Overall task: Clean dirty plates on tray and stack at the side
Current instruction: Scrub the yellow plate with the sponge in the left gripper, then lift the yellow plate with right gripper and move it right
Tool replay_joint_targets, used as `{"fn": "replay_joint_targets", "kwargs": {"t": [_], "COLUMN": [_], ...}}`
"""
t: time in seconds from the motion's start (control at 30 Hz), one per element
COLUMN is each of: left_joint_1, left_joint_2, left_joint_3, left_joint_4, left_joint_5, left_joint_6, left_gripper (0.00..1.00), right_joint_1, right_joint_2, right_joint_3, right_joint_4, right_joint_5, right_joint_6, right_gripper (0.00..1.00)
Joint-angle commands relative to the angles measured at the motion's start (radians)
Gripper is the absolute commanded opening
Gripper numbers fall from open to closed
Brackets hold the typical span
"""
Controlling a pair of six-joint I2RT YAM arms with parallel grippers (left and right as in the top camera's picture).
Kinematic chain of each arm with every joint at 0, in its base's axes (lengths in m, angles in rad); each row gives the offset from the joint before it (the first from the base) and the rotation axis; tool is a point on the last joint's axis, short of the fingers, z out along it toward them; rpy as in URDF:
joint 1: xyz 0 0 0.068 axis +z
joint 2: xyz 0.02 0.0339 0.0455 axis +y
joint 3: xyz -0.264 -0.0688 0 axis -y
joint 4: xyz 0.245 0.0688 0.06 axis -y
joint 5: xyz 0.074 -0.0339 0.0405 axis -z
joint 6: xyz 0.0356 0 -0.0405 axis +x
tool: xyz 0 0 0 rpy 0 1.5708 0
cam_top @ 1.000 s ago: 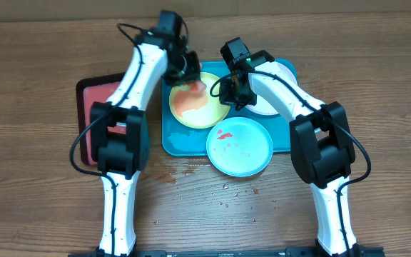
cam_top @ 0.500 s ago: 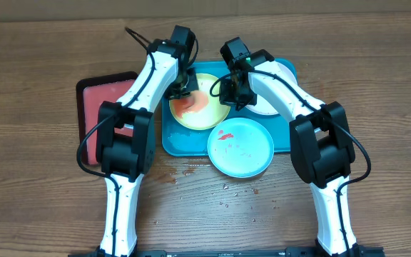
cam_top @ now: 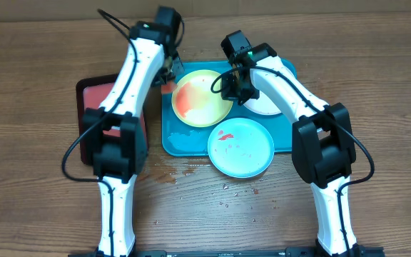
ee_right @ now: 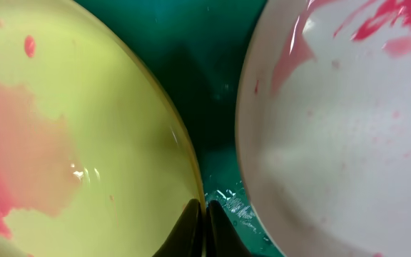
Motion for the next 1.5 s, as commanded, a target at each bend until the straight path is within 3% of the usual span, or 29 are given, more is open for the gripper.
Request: {"fn": "replay_joint_targets", "kwargs": {"t": [0.0, 0.17, 0.53, 0.87, 1.07, 1.47], "left_joint_1": [0.015, 0.071, 0.197, 0.213, 0.213, 0.214], "left_joint_2": [-0.090, -0.096, -0.095, -0.095, -0.095, -0.095], "left_joint_3": [0.039, 0.039, 0.037, 0.037, 0.037, 0.037], "left_joint_4": [0.001, -0.053, -0.153, -0.161, -0.161, -0.168], "left_joint_5": [0.176, 0.343, 0.352, 0.349, 0.341, 0.341], "left_joint_6": [0.039, 0.108, 0.136, 0.162, 0.162, 0.163], "left_gripper": [0.04, 0.04, 0.04, 0.04, 0.04, 0.04], "right_joint_1": [-0.005, -0.005, 0.040, 0.234, 0.322, 0.344], "right_joint_2": [-0.081, -0.132, -0.232, -0.245, -0.245, -0.245], "right_joint_3": [0.054, 0.075, 0.121, 0.121, 0.121, 0.120], "right_joint_4": [0.000, -0.004, 0.005, 0.149, 0.206, 0.203], "right_joint_5": [0.072, 0.179, 0.497, 1.065, 1.110, 1.118], "right_joint_6": [-0.047, -0.122, -0.332, -0.632, -0.772, -0.827], "right_gripper": [0.04, 0.04, 0.04, 0.04, 0.04, 0.04]}}
